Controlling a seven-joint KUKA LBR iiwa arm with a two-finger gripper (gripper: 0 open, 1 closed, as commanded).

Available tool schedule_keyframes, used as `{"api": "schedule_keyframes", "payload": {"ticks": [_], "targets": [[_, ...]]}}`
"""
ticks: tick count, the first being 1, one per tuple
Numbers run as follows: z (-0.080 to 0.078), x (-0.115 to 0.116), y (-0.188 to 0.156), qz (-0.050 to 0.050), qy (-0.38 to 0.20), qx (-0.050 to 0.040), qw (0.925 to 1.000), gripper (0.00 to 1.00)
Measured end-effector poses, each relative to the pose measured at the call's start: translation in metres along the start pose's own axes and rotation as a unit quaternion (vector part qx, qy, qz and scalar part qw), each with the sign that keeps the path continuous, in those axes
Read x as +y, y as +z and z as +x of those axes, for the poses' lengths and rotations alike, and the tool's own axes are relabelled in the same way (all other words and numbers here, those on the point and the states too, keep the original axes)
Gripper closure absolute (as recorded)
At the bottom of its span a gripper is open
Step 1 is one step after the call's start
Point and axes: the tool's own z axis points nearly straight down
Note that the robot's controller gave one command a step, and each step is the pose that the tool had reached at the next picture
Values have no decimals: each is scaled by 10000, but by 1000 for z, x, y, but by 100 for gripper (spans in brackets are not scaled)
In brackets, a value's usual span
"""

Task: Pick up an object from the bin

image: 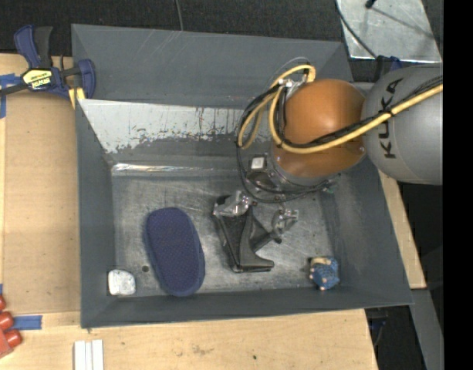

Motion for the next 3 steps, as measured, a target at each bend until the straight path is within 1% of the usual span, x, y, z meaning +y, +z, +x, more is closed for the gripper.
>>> {"api": "schedule_keyframes", "payload": {"ticks": [1,2,3], "targets": [[-17,-4,29,-73,137,37,9999,0],[-17,-4,28,-72,148,25,9999,100],[9,8,-175,-91,-1124,51,9936,100]]}}
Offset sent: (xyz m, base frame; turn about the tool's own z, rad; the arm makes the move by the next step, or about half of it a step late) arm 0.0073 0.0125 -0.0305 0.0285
